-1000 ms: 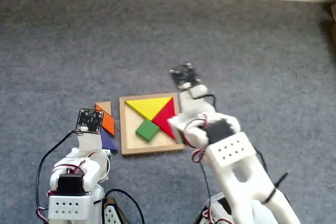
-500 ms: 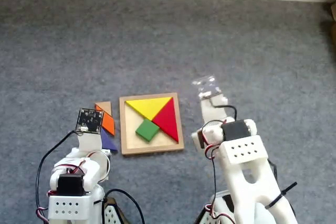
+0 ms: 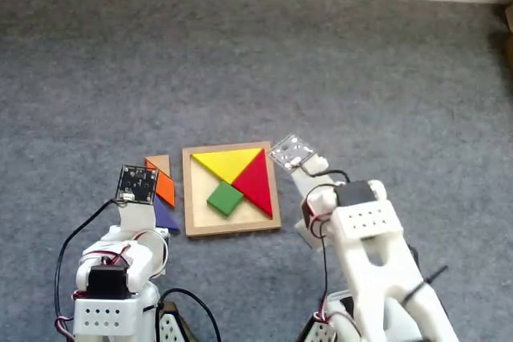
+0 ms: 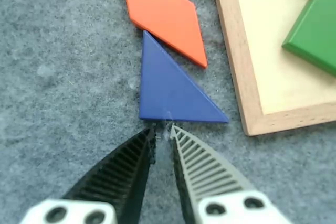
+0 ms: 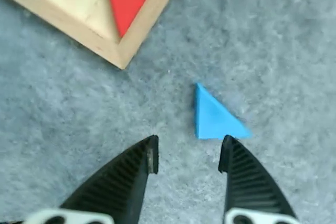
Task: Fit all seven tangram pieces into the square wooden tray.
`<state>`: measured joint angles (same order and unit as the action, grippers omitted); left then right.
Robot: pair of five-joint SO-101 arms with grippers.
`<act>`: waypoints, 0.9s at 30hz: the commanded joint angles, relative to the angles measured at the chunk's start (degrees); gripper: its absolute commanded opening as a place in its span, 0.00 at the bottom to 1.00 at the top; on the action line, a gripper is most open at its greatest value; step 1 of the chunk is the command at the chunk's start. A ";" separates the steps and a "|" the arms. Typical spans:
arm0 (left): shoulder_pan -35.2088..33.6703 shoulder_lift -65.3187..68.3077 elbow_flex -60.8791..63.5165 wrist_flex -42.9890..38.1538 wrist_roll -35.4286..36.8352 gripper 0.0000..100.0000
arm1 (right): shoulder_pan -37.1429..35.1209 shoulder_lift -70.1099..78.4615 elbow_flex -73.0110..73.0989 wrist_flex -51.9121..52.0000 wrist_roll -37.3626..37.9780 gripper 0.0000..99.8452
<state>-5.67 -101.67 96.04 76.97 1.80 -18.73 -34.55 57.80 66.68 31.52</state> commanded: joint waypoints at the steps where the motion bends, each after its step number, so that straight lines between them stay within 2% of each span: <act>1: 0.04 -2.68 1.19 0.18 0.26 0.07 | 0.75 7.25 -0.75 -3.65 0.70 0.19; 8: 0.04 -2.68 1.19 0.18 0.26 0.07 | 4.18 16.04 -0.92 -9.36 0.97 0.19; 13: 0.04 -2.68 1.19 0.18 0.26 0.07 | 7.87 18.24 -0.92 -11.74 5.01 0.19; 19: 0.04 -2.68 1.19 0.18 0.26 0.07 | 7.87 18.24 -5.67 -10.86 5.10 0.19; 27: 0.04 -2.68 1.19 0.18 0.26 0.07 | 7.60 18.59 -15.34 -3.91 5.19 0.19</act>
<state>-5.67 -101.67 96.04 76.97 1.80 -11.69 -16.26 47.34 61.49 36.00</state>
